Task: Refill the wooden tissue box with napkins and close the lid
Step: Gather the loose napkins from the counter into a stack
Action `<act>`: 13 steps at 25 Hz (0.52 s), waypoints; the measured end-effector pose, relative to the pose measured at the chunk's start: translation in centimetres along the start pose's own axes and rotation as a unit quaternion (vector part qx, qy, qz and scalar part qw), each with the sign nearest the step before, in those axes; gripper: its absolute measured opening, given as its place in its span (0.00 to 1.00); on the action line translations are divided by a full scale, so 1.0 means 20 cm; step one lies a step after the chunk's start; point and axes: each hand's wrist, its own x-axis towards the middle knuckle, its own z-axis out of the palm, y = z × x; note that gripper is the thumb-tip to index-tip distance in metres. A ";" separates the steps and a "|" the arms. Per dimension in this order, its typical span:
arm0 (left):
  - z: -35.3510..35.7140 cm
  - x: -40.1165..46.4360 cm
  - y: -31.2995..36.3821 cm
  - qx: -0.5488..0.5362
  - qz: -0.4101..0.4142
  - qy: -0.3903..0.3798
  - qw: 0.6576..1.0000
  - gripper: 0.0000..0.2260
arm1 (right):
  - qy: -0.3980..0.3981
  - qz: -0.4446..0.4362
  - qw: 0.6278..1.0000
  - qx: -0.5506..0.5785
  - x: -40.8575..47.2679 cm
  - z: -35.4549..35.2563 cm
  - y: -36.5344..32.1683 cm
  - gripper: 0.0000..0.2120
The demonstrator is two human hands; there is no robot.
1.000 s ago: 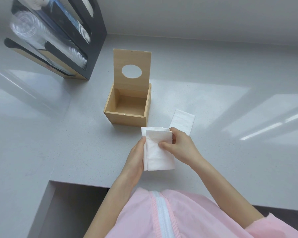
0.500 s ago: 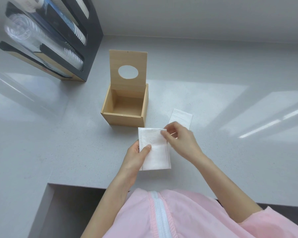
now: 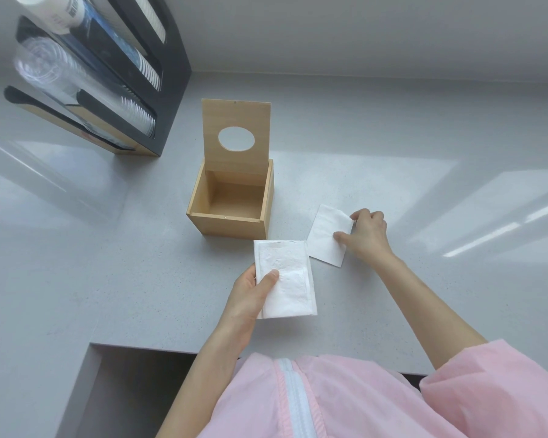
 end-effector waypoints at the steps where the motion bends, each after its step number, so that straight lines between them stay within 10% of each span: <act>1: 0.00 0.00 0.00 0.002 0.000 -0.002 1.000 0.07 | -0.004 0.002 1.000 0.002 -0.01 0.00 0.00 0.19; 4: 0.00 0.00 0.00 -0.003 0.002 -0.005 1.000 0.08 | 0.021 -0.015 1.000 -0.008 -0.04 0.03 0.00 0.04; 13: -0.01 -0.01 0.01 -0.018 0.004 -0.002 1.000 0.08 | 0.050 -0.107 0.952 0.283 -0.32 -0.16 -0.12 0.04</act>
